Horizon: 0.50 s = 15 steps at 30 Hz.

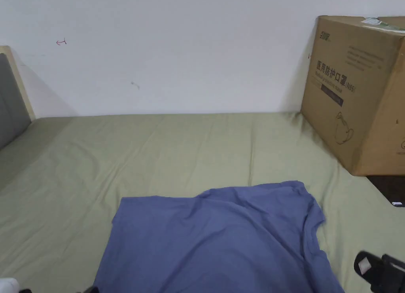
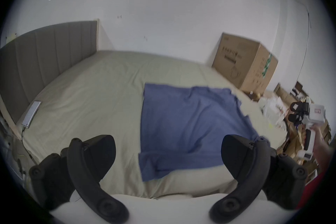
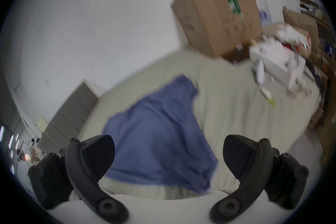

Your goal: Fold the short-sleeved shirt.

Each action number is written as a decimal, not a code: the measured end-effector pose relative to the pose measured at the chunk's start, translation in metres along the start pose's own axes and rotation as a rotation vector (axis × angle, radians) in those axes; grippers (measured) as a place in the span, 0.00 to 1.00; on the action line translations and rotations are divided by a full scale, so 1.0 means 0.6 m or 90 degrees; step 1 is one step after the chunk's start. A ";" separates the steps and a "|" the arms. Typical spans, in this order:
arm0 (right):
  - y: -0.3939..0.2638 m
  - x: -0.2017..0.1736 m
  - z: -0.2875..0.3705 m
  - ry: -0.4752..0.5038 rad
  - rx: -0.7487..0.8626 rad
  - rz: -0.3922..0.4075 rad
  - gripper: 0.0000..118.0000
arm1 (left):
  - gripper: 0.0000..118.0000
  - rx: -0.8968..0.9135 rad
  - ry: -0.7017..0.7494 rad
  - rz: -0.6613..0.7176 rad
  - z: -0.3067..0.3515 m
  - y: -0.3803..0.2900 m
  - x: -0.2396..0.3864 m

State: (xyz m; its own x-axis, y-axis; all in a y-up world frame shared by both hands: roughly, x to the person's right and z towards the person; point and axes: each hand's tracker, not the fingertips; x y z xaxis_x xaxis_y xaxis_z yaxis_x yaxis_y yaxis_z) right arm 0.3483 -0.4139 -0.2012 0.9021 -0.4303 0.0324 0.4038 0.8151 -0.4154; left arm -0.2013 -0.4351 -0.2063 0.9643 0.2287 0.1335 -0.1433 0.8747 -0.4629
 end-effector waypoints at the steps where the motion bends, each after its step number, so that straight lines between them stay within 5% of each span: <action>1: 0.005 -0.019 0.010 0.004 0.035 0.027 0.99 | 0.94 0.036 -0.016 0.001 0.012 0.008 0.010; 2: 0.009 -0.037 0.019 0.005 0.066 0.063 0.96 | 0.84 0.062 -0.022 -0.003 0.022 0.015 0.020; 3: 0.010 -0.052 0.026 0.002 0.092 0.096 0.78 | 0.55 0.083 -0.020 -0.013 0.028 0.020 0.029; 4: 0.009 -0.068 0.030 -0.010 0.115 0.134 0.43 | 0.21 0.094 -0.014 -0.027 0.038 0.024 0.046; 5: 0.009 -0.085 0.026 -0.028 0.120 0.171 0.01 | 0.00 0.083 -0.006 -0.039 0.036 0.028 0.055; 9: 0.008 -0.096 0.017 0.011 0.073 0.183 0.00 | 0.00 0.025 0.005 -0.039 0.021 0.051 0.040; 15: -0.010 -0.097 -0.001 0.004 0.013 0.175 0.00 | 0.00 -0.313 -0.006 0.021 -0.093 0.052 -0.044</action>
State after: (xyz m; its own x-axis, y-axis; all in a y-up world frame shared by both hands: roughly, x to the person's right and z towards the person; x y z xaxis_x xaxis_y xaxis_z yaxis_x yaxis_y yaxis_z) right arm 0.2933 -0.3941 -0.2011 0.9773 -0.1938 -0.0856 0.1461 0.9092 -0.3898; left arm -0.2186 -0.4373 -0.2732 0.9588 0.2584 0.1182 -0.0498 0.5624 -0.8253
